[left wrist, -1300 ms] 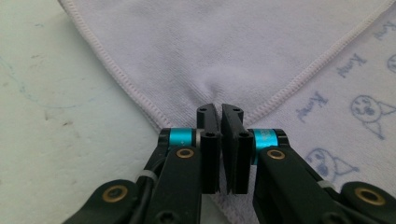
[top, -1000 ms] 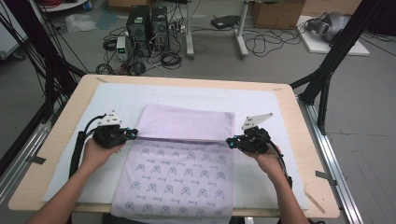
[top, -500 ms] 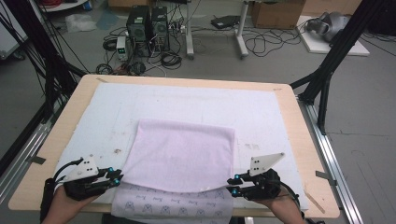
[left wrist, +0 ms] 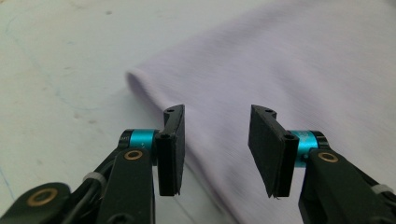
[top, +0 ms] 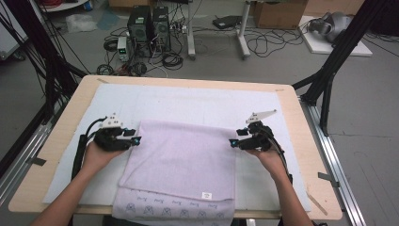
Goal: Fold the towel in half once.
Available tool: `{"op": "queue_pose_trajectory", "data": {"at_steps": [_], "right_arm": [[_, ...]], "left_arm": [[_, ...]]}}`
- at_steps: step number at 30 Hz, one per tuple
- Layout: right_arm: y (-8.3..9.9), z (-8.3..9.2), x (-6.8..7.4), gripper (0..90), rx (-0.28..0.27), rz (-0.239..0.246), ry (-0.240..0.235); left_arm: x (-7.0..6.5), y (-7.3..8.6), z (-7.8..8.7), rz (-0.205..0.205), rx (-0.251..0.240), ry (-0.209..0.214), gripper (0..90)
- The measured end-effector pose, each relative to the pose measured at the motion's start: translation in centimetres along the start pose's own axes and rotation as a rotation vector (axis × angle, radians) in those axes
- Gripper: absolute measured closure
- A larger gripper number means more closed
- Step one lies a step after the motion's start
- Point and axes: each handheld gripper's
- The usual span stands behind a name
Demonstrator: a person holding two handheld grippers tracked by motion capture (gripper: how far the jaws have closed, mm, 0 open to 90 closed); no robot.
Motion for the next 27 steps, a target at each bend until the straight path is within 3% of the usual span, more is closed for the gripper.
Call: {"op": "queue_pose_trajectory", "data": {"at_steps": [2, 4, 6, 8, 9, 10, 11, 12, 13, 16, 18, 20, 22, 25, 27], "right_arm": [[-0.1, -0.8, -1.4, 35.9, 0.006, -0.033, 0.006], [0.0, -1.7, -2.4, 35.9, 0.019, -0.05, -0.003], [0.2, -2.5, -2.9, 35.7, 0.037, -0.055, 0.028], [0.4, -3.1, -3.1, 47.3, 0.044, -0.052, 0.004], [0.4, -3.5, -3.0, 50.5, 0.049, -0.037, -0.005], [0.4, -3.5, -2.7, 59.6, 0.051, -0.015, 0.02], [0.3, -3.6, -2.7, 73.8, 0.046, -0.001, -0.014], [0.1, -3.7, -2.7, 78.3, 0.042, -0.005, -0.034], [0.0, -3.9, -2.8, 82.7, 0.039, 0.01, -0.03], [-0.5, -4.0, -3.3, 85.0, 0.048, -0.017, -0.021], [-1.5, -3.8, -3.7, 85.5, 0.041, -0.002, 0.009], [-2.9, -3.4, -4.2, 85.7, 0.023, 0.0, 0.031], [-4.7, -2.9, -4.7, 85.8, 0.016, 0.034, 0.066], [-7.6, -1.7, -5.9, 85.8, -0.013, 0.021, 0.1], [-9.8, -0.7, -6.5, 85.8, -0.029, 0.041, 0.126]], "left_arm": [[1.0, -0.6, -1.2, 0.033, -0.014, 0.011, 52.1], [1.6, -1.1, -2.5, 0.051, 0.006, -0.004, 46.7], [2.2, -1.3, -3.6, 0.086, 0.03, -0.006, 43.3], [2.3, -1.3, -4.4, 0.107, 0.026, 0.005, 43.3], [2.1, -1.2, -4.7, 0.112, 0.029, 0.016, 45.7], [1.9, -1.1, -5.0, 0.107, 0.042, 0.021, 50.1], [1.7, -1.0, -5.3, 0.094, 0.057, 0.021, 61.1], [1.6, -1.1, -5.3, 0.09, 0.049, 0.014, 67.8], [1.5, -1.1, -5.2, 0.096, 0.038, 0.021, 82.0], [1.3, -1.6, -4.9, 0.095, -0.011, -0.037, 87.2], [1.6, -2.3, -4.6, 0.108, -0.036, -0.061, 87.5], [1.8, -3.4, -4.2, 0.094, -0.05, -0.095, 87.7], [2.2, -5.0, -3.6, 0.081, -0.076, -0.129, 87.7], [3.3, -7.9, -2.5, 0.078, -0.113, -0.155, 87.8], [3.8, -9.9, -2.0, 0.064, -0.146, -0.176, 87.8]]}}
Point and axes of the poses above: each handheld gripper's, and its own axes: z roughly backward along the jaws, y roughly out of its underside, x roughly to its left
